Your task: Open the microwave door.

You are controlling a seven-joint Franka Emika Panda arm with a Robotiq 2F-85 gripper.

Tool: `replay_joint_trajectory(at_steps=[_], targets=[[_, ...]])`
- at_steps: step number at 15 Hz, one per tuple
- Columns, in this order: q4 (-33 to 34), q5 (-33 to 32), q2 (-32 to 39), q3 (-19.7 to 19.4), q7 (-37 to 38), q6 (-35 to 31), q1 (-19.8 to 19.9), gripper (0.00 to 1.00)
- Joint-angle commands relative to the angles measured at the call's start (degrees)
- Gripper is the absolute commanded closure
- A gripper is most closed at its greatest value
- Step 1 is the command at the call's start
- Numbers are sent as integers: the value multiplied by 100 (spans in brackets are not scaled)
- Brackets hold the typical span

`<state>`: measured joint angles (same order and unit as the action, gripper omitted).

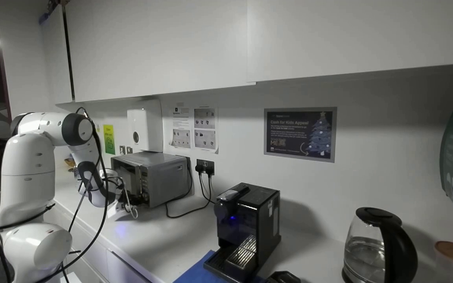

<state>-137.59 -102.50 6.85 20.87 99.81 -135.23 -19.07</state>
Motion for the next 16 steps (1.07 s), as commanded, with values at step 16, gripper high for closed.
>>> replay_joint_trajectory(at_steps=[16], targets=[[-315, 4391, -1205, -234, -2986, -1912, 128, 100]])
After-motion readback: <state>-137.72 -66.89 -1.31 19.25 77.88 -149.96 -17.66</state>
